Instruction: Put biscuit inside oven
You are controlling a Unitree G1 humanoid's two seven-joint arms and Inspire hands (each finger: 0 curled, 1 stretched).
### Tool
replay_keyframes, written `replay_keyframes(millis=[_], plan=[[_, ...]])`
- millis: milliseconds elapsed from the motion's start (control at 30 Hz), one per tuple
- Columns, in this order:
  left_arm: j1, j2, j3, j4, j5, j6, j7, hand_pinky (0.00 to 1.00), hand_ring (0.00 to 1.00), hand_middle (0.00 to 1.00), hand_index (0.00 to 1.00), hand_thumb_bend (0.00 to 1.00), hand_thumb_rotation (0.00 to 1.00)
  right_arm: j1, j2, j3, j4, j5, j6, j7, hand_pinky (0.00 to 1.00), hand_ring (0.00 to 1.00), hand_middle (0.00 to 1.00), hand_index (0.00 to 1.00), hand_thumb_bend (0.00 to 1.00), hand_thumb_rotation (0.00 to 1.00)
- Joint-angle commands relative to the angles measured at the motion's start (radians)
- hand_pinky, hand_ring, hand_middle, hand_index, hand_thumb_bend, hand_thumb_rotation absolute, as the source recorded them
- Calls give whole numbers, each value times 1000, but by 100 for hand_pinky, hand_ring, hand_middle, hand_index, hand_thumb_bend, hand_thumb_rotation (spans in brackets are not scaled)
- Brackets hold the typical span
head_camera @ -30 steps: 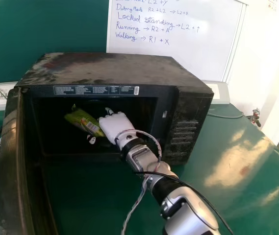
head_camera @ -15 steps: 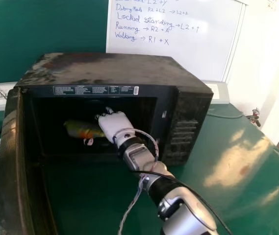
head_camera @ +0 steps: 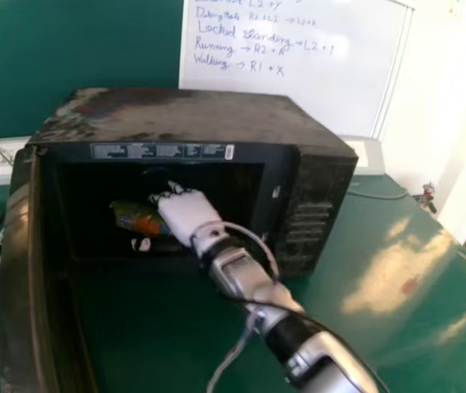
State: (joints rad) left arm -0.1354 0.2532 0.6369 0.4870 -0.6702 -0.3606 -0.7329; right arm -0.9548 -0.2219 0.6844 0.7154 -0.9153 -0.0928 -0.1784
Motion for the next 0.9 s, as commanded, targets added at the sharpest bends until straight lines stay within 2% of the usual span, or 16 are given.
replay_keyframes(millis=[0,200,433,533,633,733,867], plan=[[39,-39,-8,45,-5,3,1,42,63,71,86,6,0,53,-33,-22,-87,8,-1,22,77,80,83,86,95,68],[32,-36,-7,57,-1,-7,-5,38,62,70,86,5,0,179,-92,-80,-270,31,-19,48,78,80,83,84,93,67],[31,-36,-7,61,-1,-4,-1,41,63,71,86,5,0,300,-158,-136,-401,33,-85,11,76,76,79,81,93,67],[30,-36,-7,62,-2,-4,-2,42,64,71,87,5,0,341,-187,-159,-419,42,-148,-25,75,75,77,79,93,67],[25,-33,-6,70,-6,-6,-15,37,63,71,86,4,0,374,-210,-178,-408,48,-226,-87,76,73,74,76,93,66],[26,-31,-7,65,-5,1,-9,42,64,71,86,5,0,403,-224,-194,-385,50,-293,-152,75,71,72,75,94,66],[22,-28,-6,67,-6,-4,-16,38,63,71,86,4,0,433,-236,-216,-369,53,-347,-207,73,69,70,74,94,68]])
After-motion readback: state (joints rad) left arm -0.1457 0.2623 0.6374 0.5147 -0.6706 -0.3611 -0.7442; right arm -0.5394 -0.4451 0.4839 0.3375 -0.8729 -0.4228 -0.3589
